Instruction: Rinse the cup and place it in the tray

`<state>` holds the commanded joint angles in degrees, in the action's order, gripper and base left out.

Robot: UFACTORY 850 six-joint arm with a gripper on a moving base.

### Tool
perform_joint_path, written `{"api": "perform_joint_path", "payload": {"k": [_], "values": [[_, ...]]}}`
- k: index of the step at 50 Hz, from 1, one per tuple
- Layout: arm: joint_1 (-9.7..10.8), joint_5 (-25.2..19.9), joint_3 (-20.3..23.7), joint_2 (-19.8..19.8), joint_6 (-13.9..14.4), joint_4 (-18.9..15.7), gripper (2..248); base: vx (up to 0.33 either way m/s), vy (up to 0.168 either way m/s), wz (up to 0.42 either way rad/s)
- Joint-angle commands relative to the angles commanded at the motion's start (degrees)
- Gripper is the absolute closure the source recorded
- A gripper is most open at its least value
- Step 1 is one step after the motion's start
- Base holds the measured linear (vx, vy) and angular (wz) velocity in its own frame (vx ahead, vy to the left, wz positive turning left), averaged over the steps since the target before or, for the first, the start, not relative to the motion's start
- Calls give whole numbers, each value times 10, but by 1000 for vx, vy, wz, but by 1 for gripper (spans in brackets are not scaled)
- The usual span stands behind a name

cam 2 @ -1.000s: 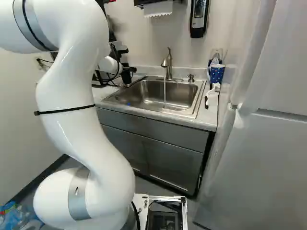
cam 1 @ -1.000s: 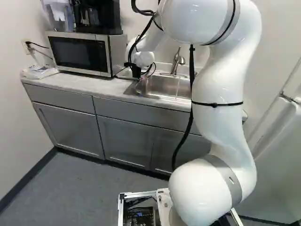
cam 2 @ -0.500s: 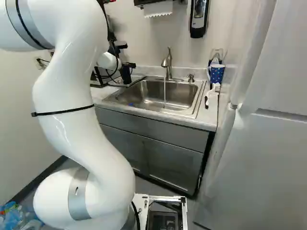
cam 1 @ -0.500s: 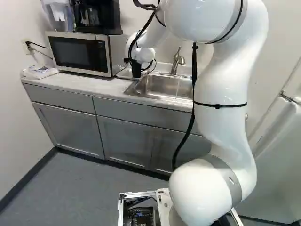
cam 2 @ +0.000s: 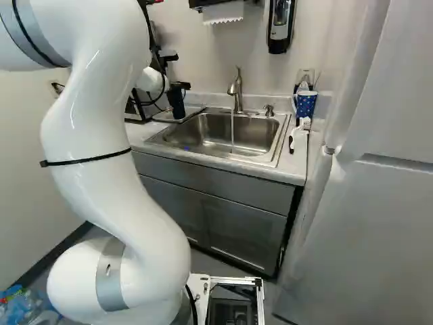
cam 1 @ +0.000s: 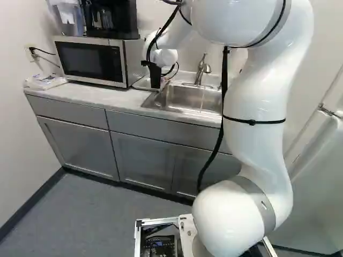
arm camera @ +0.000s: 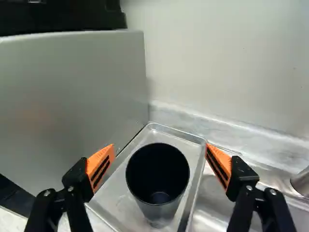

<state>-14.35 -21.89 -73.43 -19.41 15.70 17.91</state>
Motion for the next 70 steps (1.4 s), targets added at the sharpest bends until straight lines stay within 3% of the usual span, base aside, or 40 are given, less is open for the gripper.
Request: {"api": "perform_joint_path", "payload": {"k": [24, 70], "values": [[4, 0, -10, 16, 0, 0, 3, 0, 0, 0], [66, 0, 17, 65, 0, 0, 3, 0, 0, 0]]}}
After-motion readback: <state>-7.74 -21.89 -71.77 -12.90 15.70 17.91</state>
